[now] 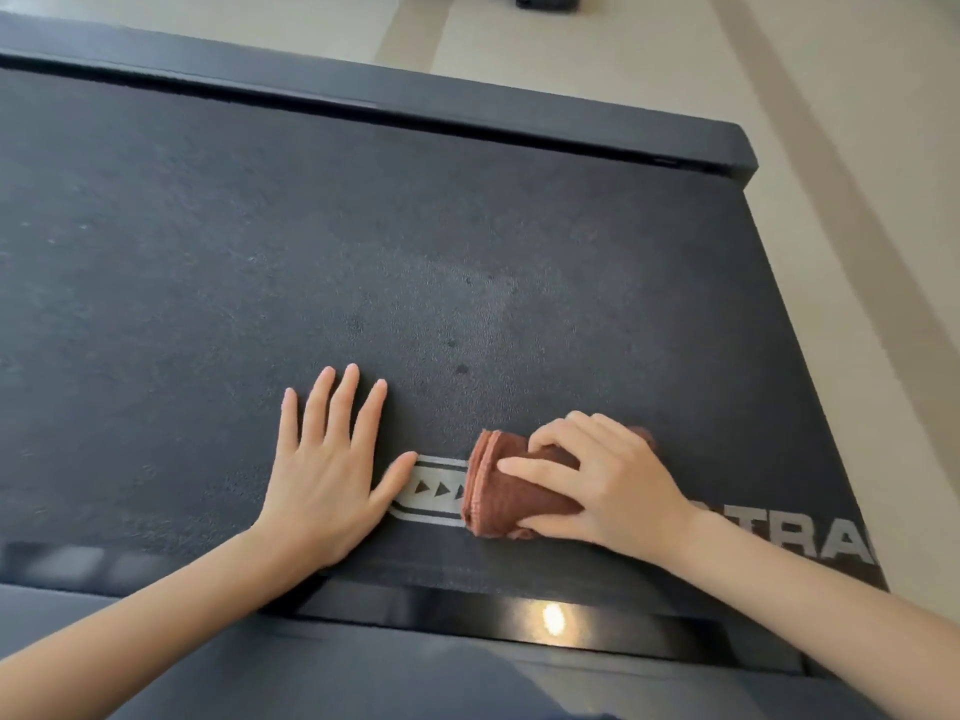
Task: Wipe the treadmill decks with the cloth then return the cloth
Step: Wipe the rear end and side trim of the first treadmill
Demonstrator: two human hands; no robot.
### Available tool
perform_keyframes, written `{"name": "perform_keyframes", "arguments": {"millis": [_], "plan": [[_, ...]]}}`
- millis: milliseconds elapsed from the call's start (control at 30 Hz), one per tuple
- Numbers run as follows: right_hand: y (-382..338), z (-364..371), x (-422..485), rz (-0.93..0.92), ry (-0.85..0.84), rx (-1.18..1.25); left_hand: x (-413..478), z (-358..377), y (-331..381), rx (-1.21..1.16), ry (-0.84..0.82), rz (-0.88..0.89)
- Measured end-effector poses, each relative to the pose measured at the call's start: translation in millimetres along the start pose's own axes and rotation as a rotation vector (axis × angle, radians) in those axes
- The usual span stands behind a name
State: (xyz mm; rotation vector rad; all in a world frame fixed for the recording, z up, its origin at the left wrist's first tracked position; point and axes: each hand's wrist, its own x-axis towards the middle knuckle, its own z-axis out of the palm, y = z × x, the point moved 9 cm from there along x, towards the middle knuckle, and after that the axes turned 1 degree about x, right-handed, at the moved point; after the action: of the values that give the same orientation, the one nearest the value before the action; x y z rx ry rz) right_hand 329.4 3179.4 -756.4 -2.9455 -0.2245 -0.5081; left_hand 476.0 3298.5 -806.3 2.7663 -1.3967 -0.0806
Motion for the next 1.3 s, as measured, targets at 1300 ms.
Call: {"name": "perform_keyframes", "arguments": {"millis": [1300], "plan": [[146, 41, 134, 0.979, 0.011, -0.341, 6, -6, -78, -0.101, 0.124, 0.232]]}}
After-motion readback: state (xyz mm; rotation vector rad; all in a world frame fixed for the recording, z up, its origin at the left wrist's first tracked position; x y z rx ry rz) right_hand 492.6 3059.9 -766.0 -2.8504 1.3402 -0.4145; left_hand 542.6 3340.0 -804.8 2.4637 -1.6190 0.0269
